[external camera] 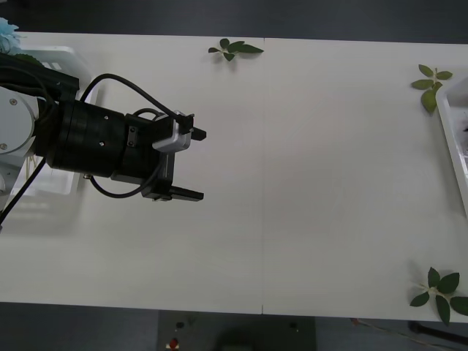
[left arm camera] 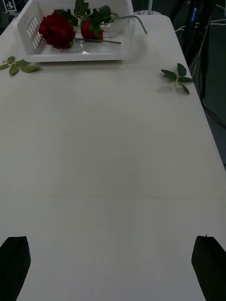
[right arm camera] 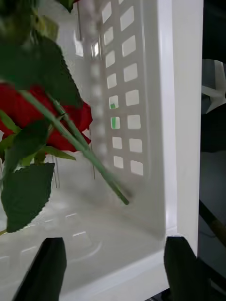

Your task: Put the red flowers into the right box and the blue flowers into the left box

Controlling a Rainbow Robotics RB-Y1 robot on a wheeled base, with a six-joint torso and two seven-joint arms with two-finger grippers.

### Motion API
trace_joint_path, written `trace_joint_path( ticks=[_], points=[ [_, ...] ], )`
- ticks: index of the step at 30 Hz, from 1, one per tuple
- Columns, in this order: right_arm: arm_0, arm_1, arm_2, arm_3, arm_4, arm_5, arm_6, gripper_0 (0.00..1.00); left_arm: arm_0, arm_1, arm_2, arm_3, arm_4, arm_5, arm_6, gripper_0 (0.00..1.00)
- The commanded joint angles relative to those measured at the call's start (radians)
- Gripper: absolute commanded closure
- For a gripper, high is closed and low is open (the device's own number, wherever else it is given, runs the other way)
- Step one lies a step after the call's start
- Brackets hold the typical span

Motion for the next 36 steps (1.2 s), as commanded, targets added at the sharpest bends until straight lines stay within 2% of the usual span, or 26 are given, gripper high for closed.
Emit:
trace_joint_path(
  ticks=[1,7,14,19,24,27,30,36],
  points=[
    [-0.022,-0.006,-0.026,-0.006,-0.004,-0.012,0.000,0.00,0.015,0.007,0.010,-0.014,0.010,-0.007,-0.004,0.00],
    [-0.022,-0.049,-0.069,-0.021,-0.136,0.028,0.021,0.00,0.015,0.005,0.019,-0.014,0.022,0.016,-0.004,0.00],
    [-0.022,-0.127,-0.186,-0.162,-0.297,0.278,0.089,0.00,0.015,-0.036,0.120,-0.014,0.057,0.205,-0.004,0.00],
    [-0.022,-0.131,-0.296,-0.287,-0.398,0.441,0.293,0.00,0.014,-0.053,0.168,-0.014,0.059,0.286,-0.004,0.00],
    [-0.022,-0.124,-0.272,-0.402,-0.505,0.465,0.532,0.00,0.015,-0.052,0.168,-0.014,0.061,0.287,-0.004,0.00],
    [-0.024,-0.108,-0.219,-0.458,-0.631,0.434,0.667,0.00,0.015,-0.053,0.165,-0.014,0.059,0.287,-0.004,0.00],
    [-0.048,-0.068,-0.158,-0.515,-0.656,0.401,0.881,0.00,0.017,-0.053,0.165,-0.014,0.059,0.287,-0.004,0.00],
    [-0.085,0.030,-0.097,-0.546,-0.705,0.410,0.881,0.00,0.017,-0.027,0.151,-0.014,0.073,0.269,-0.004,0.00]
  ],
)
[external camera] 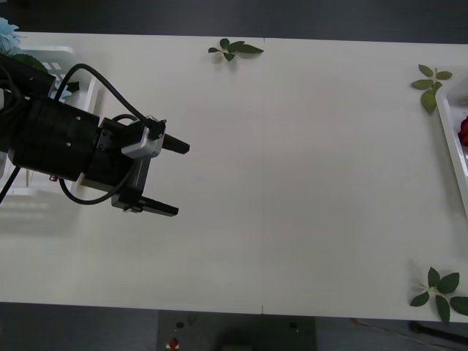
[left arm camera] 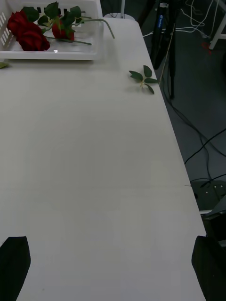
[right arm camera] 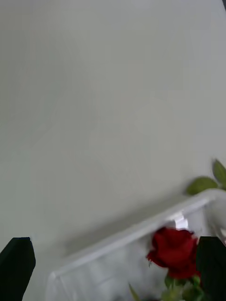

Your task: Put the red flowers into the right box and the blue flowers into the left box

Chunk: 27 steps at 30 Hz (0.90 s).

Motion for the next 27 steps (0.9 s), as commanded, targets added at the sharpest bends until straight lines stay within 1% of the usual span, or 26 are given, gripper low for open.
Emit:
trace_joint_path(
  ticks=[1,8,11,13,18,21,27],
  points=[
    [-0.040,0.058,-0.003,-0.021,-0.039,0.011,-0.058,0.00,0.015,0.053,-0.020,-0.014,0.031,-0.022,-0.004,0.00],
    [-0.072,0.114,0.003,-0.017,-0.047,0.101,-0.058,0.00,0.014,0.260,-0.204,-0.023,0.154,-0.289,-0.004,0.00],
    [-0.086,0.141,0.014,-0.016,-0.047,0.133,-0.058,0.00,0.012,0.323,-0.239,-0.049,0.157,-0.341,-0.004,0.00],
    [-0.095,0.144,0.031,-0.017,-0.047,0.136,-0.058,0.00,0.012,0.334,-0.239,-0.051,0.158,-0.338,-0.004,0.00],
    [-0.146,0.146,0.113,-0.017,-0.047,0.132,-0.058,0.00,0.014,0.328,-0.239,-0.049,0.154,-0.324,-0.004,0.00],
    [-0.175,0.149,0.167,-0.017,-0.049,0.107,-0.058,0.00,0.015,0.315,-0.239,-0.023,0.158,-0.324,-0.004,0.00],
    [-0.181,0.167,0.176,-0.017,-0.038,0.074,-0.058,0.00,0.015,0.315,-0.239,-0.023,0.158,-0.324,-0.004,0.00]
  ],
)
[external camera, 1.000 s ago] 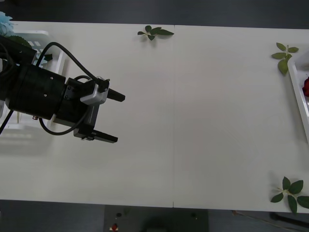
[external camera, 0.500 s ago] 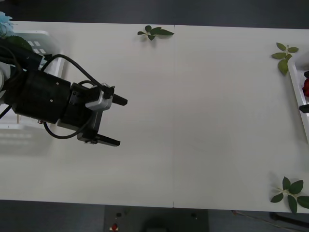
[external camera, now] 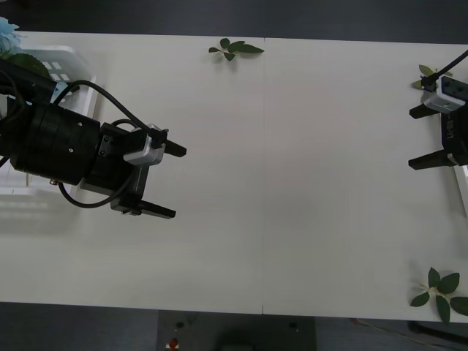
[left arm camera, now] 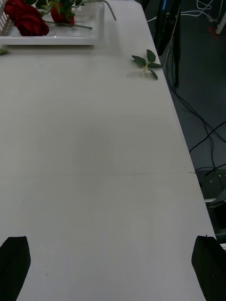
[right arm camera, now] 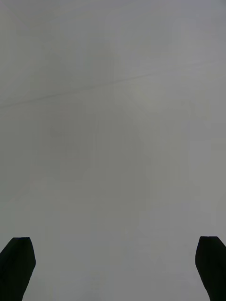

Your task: Put the red flowers into the right box and the blue flowers into the left box

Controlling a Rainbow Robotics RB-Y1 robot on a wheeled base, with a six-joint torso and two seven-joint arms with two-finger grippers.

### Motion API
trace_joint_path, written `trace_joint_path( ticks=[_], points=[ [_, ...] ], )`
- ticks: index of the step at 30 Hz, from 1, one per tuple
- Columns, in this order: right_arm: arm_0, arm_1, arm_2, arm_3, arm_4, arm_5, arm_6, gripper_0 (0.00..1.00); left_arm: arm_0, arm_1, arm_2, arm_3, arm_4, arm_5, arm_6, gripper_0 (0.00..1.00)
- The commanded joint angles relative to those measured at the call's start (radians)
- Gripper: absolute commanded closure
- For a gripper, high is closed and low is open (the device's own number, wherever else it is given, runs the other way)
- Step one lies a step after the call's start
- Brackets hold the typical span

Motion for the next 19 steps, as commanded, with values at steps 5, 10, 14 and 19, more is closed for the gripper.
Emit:
trace_joint_path(
  ticks=[5,10,14,19],
  points=[
    [-0.007,0.015,-0.031,-0.016,0.020,-0.006,-0.005,0.00,0.014,0.004,0.007,-0.010,0.008,0.006,-0.004,0.00],
    [-0.007,0.016,-0.029,-0.017,0.029,-0.009,-0.005,0.00,0.014,0.004,0.007,-0.010,0.008,0.006,-0.004,0.00],
    [-0.007,0.016,-0.029,-0.017,0.029,-0.009,-0.005,0.00,0.014,0.004,0.007,-0.010,0.008,0.006,-0.004,0.00],
    [-0.007,0.016,-0.029,-0.017,0.029,-0.009,-0.005,0.00,0.014,0.004,0.007,-0.010,0.008,0.006,-0.004,0.00]
  ],
)
